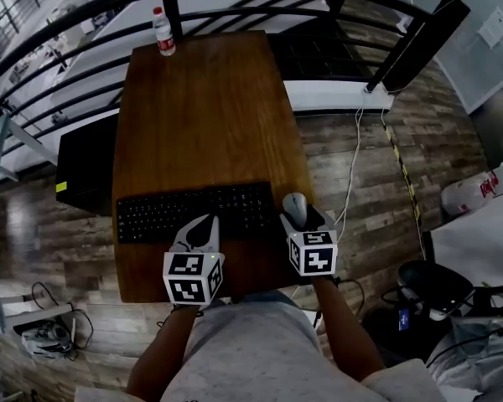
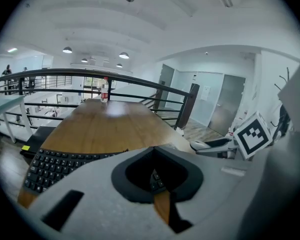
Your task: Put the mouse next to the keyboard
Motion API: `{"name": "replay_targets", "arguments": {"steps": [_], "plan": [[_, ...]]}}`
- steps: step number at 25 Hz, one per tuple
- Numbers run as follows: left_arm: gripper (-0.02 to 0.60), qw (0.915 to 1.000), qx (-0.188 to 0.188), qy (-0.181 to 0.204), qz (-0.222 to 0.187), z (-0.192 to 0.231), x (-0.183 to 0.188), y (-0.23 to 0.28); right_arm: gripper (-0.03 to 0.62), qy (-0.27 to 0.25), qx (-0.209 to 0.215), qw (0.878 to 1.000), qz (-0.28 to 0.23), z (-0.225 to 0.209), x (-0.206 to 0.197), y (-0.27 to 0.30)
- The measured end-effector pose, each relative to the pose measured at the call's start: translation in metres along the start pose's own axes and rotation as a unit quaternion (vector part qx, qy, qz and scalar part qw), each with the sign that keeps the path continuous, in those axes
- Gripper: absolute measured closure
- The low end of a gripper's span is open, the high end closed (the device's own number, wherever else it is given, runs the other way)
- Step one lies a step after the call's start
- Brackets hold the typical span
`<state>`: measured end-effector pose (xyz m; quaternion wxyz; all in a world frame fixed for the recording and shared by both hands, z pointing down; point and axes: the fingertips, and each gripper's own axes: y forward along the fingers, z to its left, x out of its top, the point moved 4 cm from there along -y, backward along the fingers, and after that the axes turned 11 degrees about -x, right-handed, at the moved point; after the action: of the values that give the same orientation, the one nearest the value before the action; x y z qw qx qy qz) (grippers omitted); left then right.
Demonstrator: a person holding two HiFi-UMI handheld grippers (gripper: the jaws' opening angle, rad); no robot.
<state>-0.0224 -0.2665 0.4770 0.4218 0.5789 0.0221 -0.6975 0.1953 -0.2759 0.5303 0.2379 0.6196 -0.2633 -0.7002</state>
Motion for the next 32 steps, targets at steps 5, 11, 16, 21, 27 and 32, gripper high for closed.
{"name": "replay_targets", "arguments": {"steps": [5, 11, 16, 21, 27, 32], "plan": [[0.589, 0.9998, 0.018, -0.001, 0.002, 0.001, 0.005, 0.010, 0.293, 0.001, 0.010, 1.000, 0.010, -0.007, 0.002, 0.021], [0.588, 0.9994, 0.034, 0.000, 0.002, 0.006, 0.011, 0.017, 0.293, 0.018, 0.009, 0.999, 0.030, -0.017, -0.002, 0.043], [0.588, 0.9991, 0.042, -0.002, 0.000, 0.010, 0.015, 0.018, 0.293, 0.037, 0.004, 0.998, 0.042, -0.019, -0.005, 0.053], [0.588, 0.9988, 0.049, -0.003, -0.006, 0.012, 0.019, 0.016, 0.292, 0.049, -0.005, 0.997, 0.054, -0.016, -0.006, 0.059], [0.588, 0.9983, 0.058, -0.005, -0.006, 0.016, 0.019, 0.012, 0.292, 0.050, -0.010, 0.997, 0.060, -0.016, -0.012, 0.064], [0.588, 0.9982, 0.059, -0.005, -0.009, 0.018, 0.019, 0.012, 0.290, 0.038, -0.018, 0.997, 0.060, -0.014, -0.015, 0.067]]}}
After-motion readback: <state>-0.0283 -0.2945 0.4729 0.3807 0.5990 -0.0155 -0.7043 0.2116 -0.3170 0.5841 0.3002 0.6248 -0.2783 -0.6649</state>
